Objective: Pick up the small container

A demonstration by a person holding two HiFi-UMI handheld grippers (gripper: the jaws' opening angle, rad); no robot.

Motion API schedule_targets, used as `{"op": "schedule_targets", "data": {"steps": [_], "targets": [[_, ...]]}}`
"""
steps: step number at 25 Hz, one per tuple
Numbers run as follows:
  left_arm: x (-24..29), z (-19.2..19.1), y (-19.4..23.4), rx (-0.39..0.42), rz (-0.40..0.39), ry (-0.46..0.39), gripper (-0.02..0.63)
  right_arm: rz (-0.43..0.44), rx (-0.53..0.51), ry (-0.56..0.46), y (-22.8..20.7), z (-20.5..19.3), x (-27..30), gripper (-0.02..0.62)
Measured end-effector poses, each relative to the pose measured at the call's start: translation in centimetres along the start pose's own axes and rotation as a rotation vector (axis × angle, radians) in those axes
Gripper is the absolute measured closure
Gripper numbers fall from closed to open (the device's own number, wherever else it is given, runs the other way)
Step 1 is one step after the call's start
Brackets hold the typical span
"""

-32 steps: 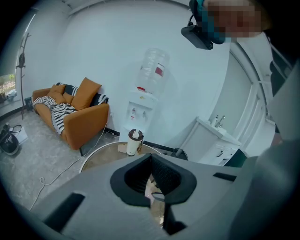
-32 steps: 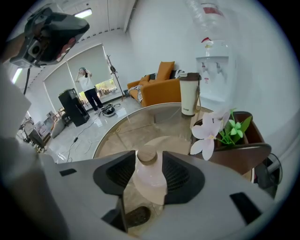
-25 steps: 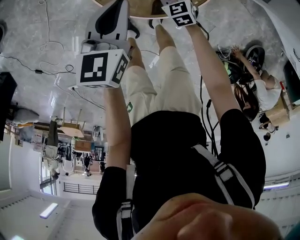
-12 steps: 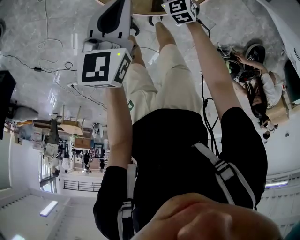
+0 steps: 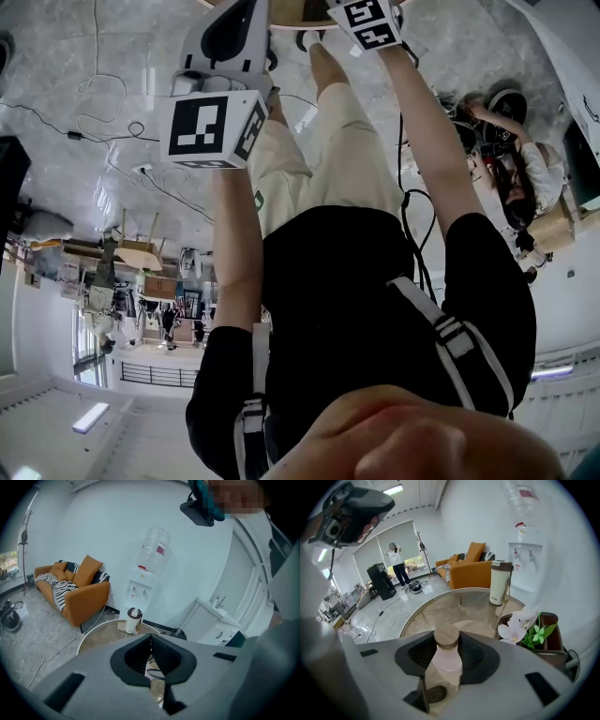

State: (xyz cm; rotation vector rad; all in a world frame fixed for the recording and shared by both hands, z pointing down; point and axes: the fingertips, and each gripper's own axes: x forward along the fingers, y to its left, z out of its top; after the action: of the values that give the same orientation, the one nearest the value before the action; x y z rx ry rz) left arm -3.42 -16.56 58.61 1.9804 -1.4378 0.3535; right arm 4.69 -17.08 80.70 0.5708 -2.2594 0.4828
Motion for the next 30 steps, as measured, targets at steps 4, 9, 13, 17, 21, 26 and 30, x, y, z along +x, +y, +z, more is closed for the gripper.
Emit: {"op": "schedule_targets", "data": {"steps": [4,9,13,17,21,26,30], "targets": [[-1.9,2.3,-1.3,0.03,-0.004,-0.021,0.587,0.012,-0.01,0.017,1.1,2.7,-3.2,0.453],[-4.5,5.1,-2.2,0.046,-0.006,-0.051,0.588,0.02,-0.009,-0.032,1.9,7.4,-7.8,0.453],[-6.2,7.2,-2.5,0.071,-0.005,-0.077,0.588,-0.023,-0.008,-0.08,2.0,11.6,-11.1,0.454],[-8.0,8.5,-3.6,0.097,-0.018,-0.097,0.588,-0.053,0.005,-0.142,2.8,14.7,-14.6,0.454],[-10.1,10.4,-4.5,0.114,-0.054,-0.127,0.588,-0.09,0.016,-0.213,3.6,18.4,-17.9,0.454],[-13.1,12.5,-5.3,0.129,-0.125,-0.15,0.587,-0.128,0.01,-0.259,5.9,23.5,-21.7,0.454],[-14.8,13.1,-5.5,0.191,-0.195,-0.18,0.588,-0.166,0.029,-0.325,7.8,26.4,-24.1,0.454]]}}
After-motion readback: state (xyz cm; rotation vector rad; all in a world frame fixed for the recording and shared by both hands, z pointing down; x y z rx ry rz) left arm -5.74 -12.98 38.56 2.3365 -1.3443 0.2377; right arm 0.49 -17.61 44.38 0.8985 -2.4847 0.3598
